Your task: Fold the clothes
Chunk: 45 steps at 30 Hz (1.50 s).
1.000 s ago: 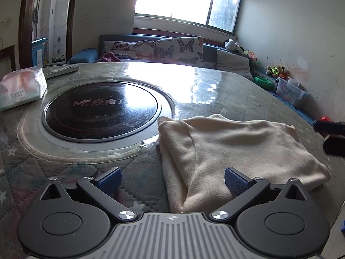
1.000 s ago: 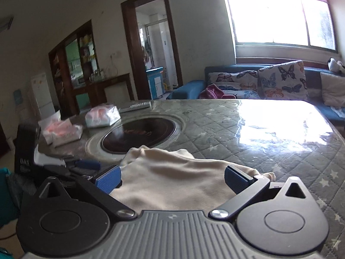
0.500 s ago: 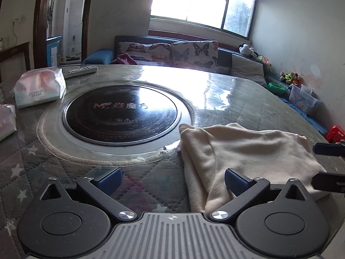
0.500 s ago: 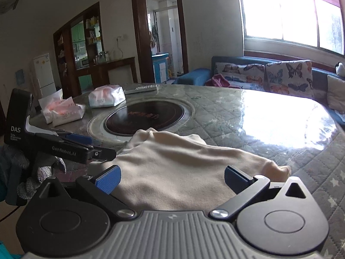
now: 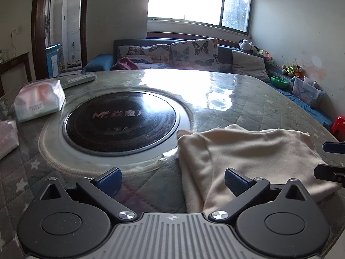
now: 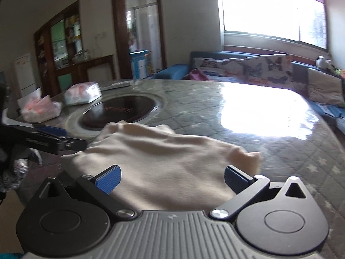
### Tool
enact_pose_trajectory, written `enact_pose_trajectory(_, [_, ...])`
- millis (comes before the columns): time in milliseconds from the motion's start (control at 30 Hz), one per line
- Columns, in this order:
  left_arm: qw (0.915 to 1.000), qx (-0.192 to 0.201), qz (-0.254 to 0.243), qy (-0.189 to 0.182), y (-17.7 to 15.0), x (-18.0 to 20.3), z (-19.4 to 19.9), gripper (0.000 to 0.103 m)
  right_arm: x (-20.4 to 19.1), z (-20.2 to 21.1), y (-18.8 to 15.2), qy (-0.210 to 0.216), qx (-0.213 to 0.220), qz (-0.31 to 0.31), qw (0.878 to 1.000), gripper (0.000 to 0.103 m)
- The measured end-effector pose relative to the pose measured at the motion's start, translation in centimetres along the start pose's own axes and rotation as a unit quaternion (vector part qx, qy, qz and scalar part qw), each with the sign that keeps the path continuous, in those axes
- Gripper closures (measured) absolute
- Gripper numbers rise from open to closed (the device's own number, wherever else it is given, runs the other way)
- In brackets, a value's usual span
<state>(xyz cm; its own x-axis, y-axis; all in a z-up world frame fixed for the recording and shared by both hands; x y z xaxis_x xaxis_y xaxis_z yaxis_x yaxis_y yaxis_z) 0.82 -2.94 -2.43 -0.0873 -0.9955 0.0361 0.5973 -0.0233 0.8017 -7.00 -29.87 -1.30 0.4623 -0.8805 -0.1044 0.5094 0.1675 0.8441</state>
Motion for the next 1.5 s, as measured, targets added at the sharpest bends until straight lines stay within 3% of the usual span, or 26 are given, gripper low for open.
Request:
enact_pose_trajectory(167, [0.9995, -0.017, -0.02, 0.014, -0.2, 0.8, -2.1, 0.0, 2.4, -0.1, -0.8, -0.039, -0.006, -0.019, 0.999, 0.0])
enact_pose_trajectory(333, [0.9995, -0.023, -0.003, 0.02, -0.2, -0.4, -2.4, 0.0, 3.7, -0.6, -2.5, -0.063, -0.031, -0.012, 0.998, 0.0])
enact_pose_trajectory(700, [0.9976, -0.035, 0.0, 0.06, 1.6, -1.5, -4.7, 0.0, 4.4, -1.0, -3.0, -0.054, -0.042, -0.015, 0.998, 0.0])
enact_pose_trajectory(867, [0.9983, -0.017, -0.01, 0.055, 3.1, -0.6, -5.0, 0.0, 4.4, -0.8, -2.7, -0.052, -0.041, -0.015, 0.998, 0.0])
enact_pose_trajectory(1233, [0.9977, -0.044, -0.018, 0.048, 3.7, 0.5, -8.7, 0.0, 4.6, -1.1, -2.0, -0.051, -0.039, -0.013, 0.998, 0.0])
enact_pose_trajectory(1500, [0.9984, -0.035, -0.009, 0.043, 3.7, 0.2, -6.9, 0.0, 2.9, -0.7, -0.6, -0.037, -0.027, 0.025, 0.999, 0.0])
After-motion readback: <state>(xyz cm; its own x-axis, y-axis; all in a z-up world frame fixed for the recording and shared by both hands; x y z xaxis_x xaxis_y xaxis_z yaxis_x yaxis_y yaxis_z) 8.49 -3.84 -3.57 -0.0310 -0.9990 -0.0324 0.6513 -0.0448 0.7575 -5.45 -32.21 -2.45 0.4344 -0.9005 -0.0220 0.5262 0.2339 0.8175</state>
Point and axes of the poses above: each gripper's, at about its wrist camera, not at the fingertips, and z roughly against the way its jaws point, x to its right, y to its top, the point moved 8 cm from there along -z, roughly the way its jaws point, and after that the axes turned 3 degrees about y, right-handed, at the moved point
